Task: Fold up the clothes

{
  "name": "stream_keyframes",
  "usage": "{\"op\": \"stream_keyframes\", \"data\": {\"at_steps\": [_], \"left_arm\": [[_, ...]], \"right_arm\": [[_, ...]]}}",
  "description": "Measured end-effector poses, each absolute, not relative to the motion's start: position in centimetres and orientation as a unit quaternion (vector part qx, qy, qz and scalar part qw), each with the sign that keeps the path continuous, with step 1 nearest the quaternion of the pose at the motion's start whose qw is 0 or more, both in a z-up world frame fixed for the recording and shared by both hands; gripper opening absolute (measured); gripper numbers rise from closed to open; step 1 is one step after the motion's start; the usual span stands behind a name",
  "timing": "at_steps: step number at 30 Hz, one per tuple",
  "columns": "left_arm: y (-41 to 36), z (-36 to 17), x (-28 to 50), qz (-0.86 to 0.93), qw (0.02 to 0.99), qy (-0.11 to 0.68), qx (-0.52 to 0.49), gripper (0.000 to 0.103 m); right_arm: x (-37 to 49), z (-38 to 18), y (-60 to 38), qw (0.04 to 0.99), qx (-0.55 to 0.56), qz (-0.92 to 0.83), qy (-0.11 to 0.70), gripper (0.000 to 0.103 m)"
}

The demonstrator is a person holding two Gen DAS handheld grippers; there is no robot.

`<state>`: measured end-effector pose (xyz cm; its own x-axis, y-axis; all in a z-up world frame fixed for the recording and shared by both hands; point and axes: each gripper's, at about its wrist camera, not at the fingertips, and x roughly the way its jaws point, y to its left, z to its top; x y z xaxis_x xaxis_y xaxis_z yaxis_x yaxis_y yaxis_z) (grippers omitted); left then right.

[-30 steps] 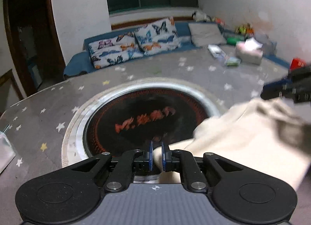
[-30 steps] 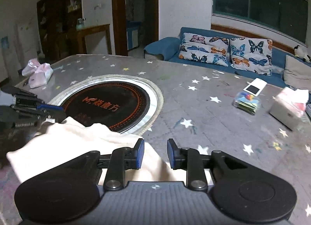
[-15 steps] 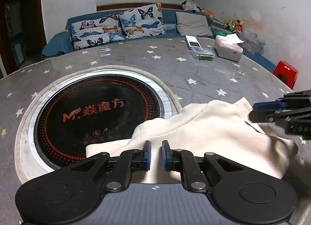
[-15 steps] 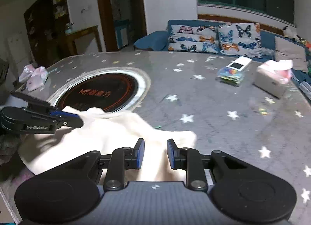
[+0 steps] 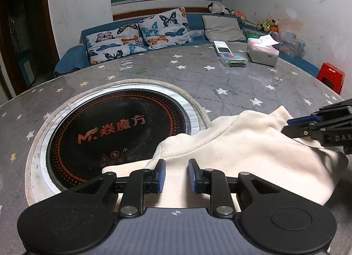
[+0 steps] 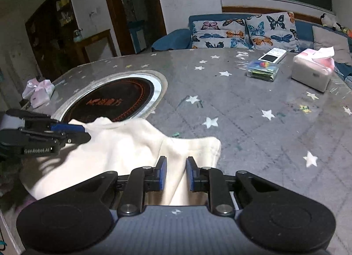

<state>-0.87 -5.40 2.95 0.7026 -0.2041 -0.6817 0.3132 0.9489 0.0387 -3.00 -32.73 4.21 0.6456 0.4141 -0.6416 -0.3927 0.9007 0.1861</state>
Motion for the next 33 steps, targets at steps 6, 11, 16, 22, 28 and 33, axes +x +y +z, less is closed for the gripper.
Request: {"op": "stream_keyframes", "data": {"at_steps": [6, 11, 16, 22, 28, 33], "left_arm": [[-5.5, 2.7, -1.3, -0.131, 0.926, 0.343, 0.085, 0.042], [-4.9, 2.4, -1.5, -0.119, 0.933, 0.330, 0.084, 0.053], [-5.2, 2.0, -2.1, -0.116, 0.939, 0.309, 0.102, 0.053], [-5.0, 1.9, -2.0, -0.112, 0.941, 0.305, 0.098, 0.058], [-5.1, 1.9, -2.1, -0.107, 0.942, 0.303, 0.099, 0.059], [-5.3, 2.1, -2.5, -0.102, 0.943, 0.298, 0.104, 0.059]], "right_arm": [[-3.7, 5.4, -32.3, 0.921, -0.012, 0.210, 0.328, 0.004], [-4.4, 6.8, -31.3, 0.934, -0.066, 0.189, 0.295, 0.004], [-3.0, 4.1, -30.4, 0.927, -0.102, 0.174, 0.316, 0.004], [-3.1, 5.5, -32.9, 0.927, -0.057, 0.179, 0.323, 0.005], [-5.7, 7.4, -33.5, 0.925, -0.063, 0.202, 0.317, 0.005], [-8.2, 7.8, -30.7, 0.914, -0.070, 0.257, 0.308, 0.005]]}}
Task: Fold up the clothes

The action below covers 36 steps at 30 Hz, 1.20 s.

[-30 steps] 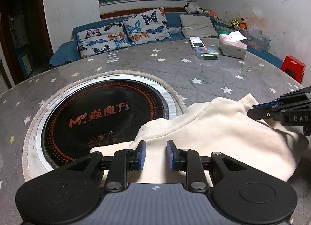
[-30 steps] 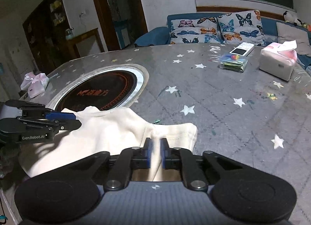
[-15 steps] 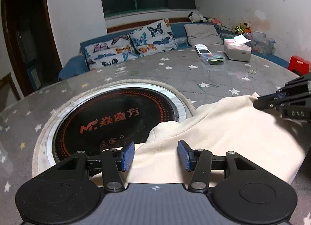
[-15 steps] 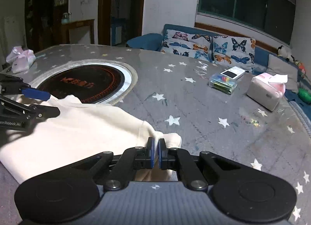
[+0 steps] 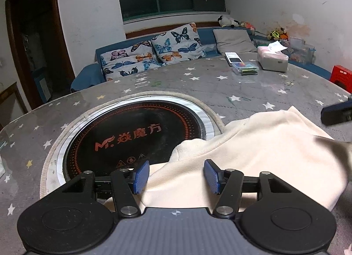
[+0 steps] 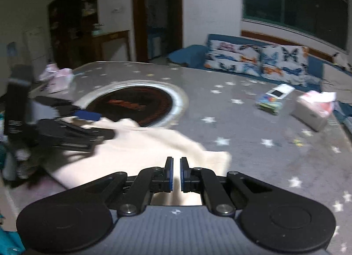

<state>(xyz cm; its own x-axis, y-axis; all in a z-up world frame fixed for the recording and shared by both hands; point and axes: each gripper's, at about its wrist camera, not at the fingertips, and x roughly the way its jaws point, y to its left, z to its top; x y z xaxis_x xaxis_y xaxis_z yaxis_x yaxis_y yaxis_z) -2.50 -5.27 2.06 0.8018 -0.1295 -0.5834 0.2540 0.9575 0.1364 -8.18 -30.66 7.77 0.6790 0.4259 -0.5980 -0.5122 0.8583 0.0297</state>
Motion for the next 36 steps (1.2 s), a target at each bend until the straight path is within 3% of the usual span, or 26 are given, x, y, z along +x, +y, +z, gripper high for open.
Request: {"op": "stream_keyframes", "data": {"at_steps": [6, 26, 29, 32, 36], "left_arm": [[-4.9, 1.9, -3.2, -0.092, 0.946, 0.287, 0.116, 0.059], [0.7, 2.3, -7.0, 0.020, 0.958, 0.255, 0.129, 0.062], [1.8, 3.0, -7.9, 0.025, 0.960, 0.254, 0.114, 0.061], [2.9, 3.8, -9.0, 0.024, 0.961, 0.262, 0.084, 0.061], [3.1, 4.6, -10.7, 0.001, 0.963, 0.264, 0.055, 0.061]], "right_arm": [[-8.5, 5.1, -30.2, 0.905, -0.076, 0.251, 0.336, 0.004], [-8.4, 5.3, -30.1, 0.900, -0.088, 0.252, 0.345, 0.005], [-8.2, 5.8, -29.9, 0.900, -0.088, 0.253, 0.344, 0.008], [-8.0, 6.6, -29.5, 0.902, -0.092, 0.255, 0.337, 0.020], [-6.9, 7.5, -28.6, 0.905, -0.093, 0.263, 0.321, 0.020]]}}
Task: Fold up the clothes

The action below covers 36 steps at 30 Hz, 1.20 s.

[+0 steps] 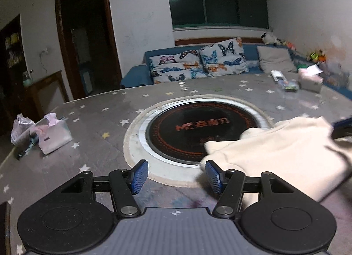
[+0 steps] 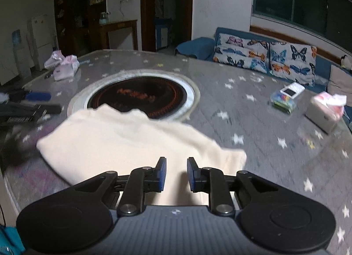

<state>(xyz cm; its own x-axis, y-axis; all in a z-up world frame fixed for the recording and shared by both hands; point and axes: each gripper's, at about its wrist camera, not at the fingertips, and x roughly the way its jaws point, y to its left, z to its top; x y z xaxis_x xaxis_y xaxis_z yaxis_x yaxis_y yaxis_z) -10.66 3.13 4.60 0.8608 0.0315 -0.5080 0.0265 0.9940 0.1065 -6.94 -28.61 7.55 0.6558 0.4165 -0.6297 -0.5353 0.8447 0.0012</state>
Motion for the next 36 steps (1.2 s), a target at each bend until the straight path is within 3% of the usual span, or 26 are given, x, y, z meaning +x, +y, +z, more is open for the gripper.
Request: {"op": "stream_keyframes", "data": {"at_steps": [16, 23, 36], "left_arm": [[0.0, 3.2, -12.8, -0.063, 0.954, 0.288, 0.060, 0.060], [-0.1, 3.1, -13.7, -0.079, 0.952, 0.293, 0.039, 0.043], [0.1, 3.0, -15.0, -0.085, 0.953, 0.290, 0.013, 0.040]], "right_arm": [[0.2, 5.0, -23.5, 0.894, -0.090, 0.271, 0.345, 0.018], [-1.2, 8.3, -20.2, 0.873, -0.122, 0.343, 0.325, 0.019], [-3.6, 7.3, -8.5, 0.784, -0.208, 0.470, 0.349, 0.019]]}}
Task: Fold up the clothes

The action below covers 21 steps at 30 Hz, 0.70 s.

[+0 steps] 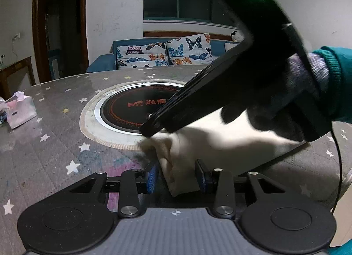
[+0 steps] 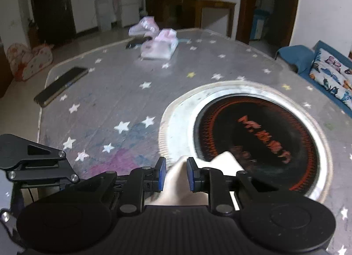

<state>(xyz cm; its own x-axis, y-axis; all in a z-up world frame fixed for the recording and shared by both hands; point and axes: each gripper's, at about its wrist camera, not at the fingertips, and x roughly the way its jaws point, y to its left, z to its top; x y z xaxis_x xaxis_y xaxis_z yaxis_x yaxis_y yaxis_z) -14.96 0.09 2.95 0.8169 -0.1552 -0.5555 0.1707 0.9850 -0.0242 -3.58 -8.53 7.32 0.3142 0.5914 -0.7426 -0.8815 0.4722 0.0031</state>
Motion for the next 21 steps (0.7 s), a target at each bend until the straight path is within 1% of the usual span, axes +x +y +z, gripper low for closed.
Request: {"op": "stream_keyframes", "data": {"at_steps": [4, 5, 6, 8, 10, 13, 17, 21], "left_arm": [[0.2, 2.8, -15.0, -0.093, 0.953, 0.287, 0.009, 0.039], [0.2, 2.7, -15.0, -0.094, 0.953, 0.288, 0.008, 0.039], [0.2, 2.6, -14.9, -0.096, 0.953, 0.288, 0.008, 0.039], [0.2, 2.6, -14.9, -0.099, 0.953, 0.288, 0.006, 0.038], [0.3, 2.5, -14.8, -0.104, 0.952, 0.289, 0.002, 0.036], [0.4, 2.3, -14.6, -0.110, 0.950, 0.294, -0.004, 0.024], [0.7, 2.3, -14.4, -0.115, 0.948, 0.296, -0.011, 0.021], [1.1, 2.3, -14.4, -0.117, 0.946, 0.301, -0.019, 0.019]], "right_arm": [[-3.5, 6.4, -7.4, 0.783, -0.228, 0.454, 0.358, 0.019], [-3.5, 6.3, -7.4, 0.784, -0.228, 0.453, 0.358, 0.016], [-3.4, 6.3, -7.3, 0.785, -0.229, 0.451, 0.358, 0.008], [-3.3, 6.4, -7.4, 0.789, -0.224, 0.450, 0.355, 0.004], [-3.2, 7.1, -7.9, 0.799, -0.199, 0.450, 0.346, 0.004], [-2.7, 8.4, -9.0, 0.813, -0.163, 0.447, 0.335, 0.004], [-2.2, 9.0, -9.6, 0.822, -0.142, 0.442, 0.329, 0.003], [-1.6, 7.5, -9.1, 0.822, -0.138, 0.435, 0.340, 0.003]]}}
